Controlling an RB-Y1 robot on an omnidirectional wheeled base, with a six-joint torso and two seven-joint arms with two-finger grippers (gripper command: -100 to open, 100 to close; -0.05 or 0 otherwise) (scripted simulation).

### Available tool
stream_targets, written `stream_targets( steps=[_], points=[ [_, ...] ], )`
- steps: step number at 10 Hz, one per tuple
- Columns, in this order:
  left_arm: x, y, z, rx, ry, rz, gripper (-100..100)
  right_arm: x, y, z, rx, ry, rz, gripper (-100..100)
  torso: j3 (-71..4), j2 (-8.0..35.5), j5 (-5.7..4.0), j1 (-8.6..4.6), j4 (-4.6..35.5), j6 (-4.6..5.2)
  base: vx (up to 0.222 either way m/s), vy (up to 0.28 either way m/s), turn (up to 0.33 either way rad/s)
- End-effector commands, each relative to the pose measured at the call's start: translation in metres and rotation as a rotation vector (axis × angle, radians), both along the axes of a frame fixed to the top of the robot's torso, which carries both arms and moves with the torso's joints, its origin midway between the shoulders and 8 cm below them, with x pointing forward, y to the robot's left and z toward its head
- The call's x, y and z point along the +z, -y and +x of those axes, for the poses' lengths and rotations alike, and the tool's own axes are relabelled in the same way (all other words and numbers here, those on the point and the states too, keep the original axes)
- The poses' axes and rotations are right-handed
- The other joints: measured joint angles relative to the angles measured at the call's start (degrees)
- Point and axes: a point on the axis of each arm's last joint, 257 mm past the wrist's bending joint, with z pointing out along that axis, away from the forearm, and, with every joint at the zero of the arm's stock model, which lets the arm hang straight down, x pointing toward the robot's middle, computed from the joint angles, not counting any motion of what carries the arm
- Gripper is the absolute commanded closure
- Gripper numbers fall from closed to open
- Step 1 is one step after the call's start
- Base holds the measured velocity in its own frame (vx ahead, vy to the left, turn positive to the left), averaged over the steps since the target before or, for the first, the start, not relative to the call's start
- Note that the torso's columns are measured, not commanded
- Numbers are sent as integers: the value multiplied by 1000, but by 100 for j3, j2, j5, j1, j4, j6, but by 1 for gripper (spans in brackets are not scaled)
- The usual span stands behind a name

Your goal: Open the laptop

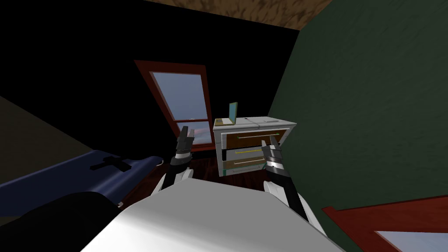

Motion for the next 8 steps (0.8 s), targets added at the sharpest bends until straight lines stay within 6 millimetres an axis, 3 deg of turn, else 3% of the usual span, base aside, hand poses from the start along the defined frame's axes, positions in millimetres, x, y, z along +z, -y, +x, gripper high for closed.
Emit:
stream_targets(
  steps=[1, 8],
  points=[
    [0, 0, 0, 0, 0, 0, 0, 0, 0, 0, 0, 0, 0, 0, -467, 232, 0, 0, 235, 0, 0, 0, 0],
    [0, 0, 0, 0, 0, 0, 0, 0, 0, 0, 0, 0, 0, 0, -6227, 3116, 0, 0, 3114, 0, 0, 0, 0]
  ],
)
